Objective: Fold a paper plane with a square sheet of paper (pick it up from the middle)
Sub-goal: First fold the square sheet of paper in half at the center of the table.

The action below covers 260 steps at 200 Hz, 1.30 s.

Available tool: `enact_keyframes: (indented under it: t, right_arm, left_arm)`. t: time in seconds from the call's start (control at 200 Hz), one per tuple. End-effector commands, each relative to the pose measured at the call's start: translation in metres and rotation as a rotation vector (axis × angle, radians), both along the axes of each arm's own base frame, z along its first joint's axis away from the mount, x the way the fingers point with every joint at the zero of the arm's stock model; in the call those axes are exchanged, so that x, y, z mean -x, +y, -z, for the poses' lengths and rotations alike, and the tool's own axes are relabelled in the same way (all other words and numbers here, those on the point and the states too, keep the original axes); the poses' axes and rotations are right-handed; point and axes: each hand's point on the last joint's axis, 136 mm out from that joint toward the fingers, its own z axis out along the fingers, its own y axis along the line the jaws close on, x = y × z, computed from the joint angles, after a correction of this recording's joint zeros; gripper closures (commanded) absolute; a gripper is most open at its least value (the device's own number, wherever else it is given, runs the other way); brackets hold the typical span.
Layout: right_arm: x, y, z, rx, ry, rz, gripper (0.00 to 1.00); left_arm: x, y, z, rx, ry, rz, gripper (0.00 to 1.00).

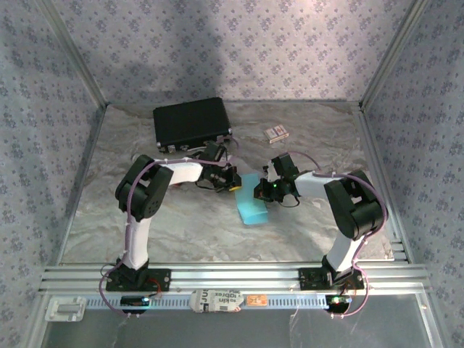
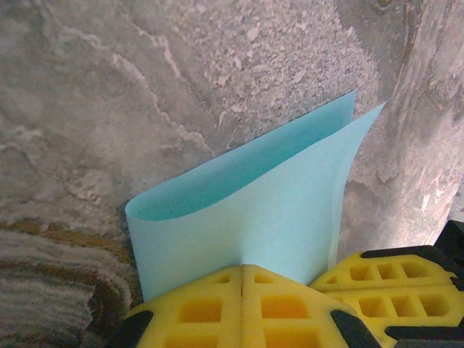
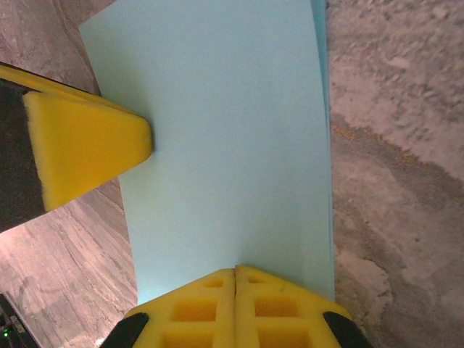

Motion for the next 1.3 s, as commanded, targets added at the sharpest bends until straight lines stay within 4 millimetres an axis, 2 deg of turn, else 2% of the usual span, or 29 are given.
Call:
enact_keyframes:
  t: [0.0, 0.195, 0.445, 0.52, 0.635, 0.83, 1.149, 1.294]
  right_arm:
    - [0.027, -0.026, 0.03, 0.132, 0.105, 0.03, 1.0]
    - [0.025, -0.025, 0.03, 0.13, 0.102, 0.031, 1.0]
    - [0.027, -0.026, 0.031, 0.13, 0.107, 0.033, 1.0]
    - [0.028, -0.026, 0.031, 0.131, 0.108, 0.034, 1.0]
    - [0.028, -0.026, 0.032, 0.131, 0.108, 0.034, 1.0]
    - [0.028, -0.027, 0.032, 0.132, 0.106, 0.033, 1.0]
    - [0.029, -0.026, 0.033, 0.133, 0.112, 0.025, 1.0]
    - [0.03, -0.026, 0.033, 0.132, 0.114, 0.021, 1.0]
  left_arm:
    - [0.002, 0.011, 0.016, -0.041, 0.024, -0.012, 0.97]
    - [-0.006, -0.004, -0.02, 0.06, -0.047, 0.024, 0.96]
    - [0.004, -0.007, -0.03, 0.157, -0.036, 0.004, 0.95]
    - [0.008, -0.002, -0.026, 0.135, -0.038, 0.002, 0.95]
    - [0.009, 0.009, -0.007, 0.072, -0.03, -0.003, 0.95]
    - [-0.007, 0.02, 0.01, 0.019, -0.027, -0.08, 0.96]
    - [-0.028, 0.034, 0.012, 0.028, -0.031, -0.16, 0.96]
    - [-0.035, 0.042, 0.02, -0.011, -0.025, -0.196, 0.97]
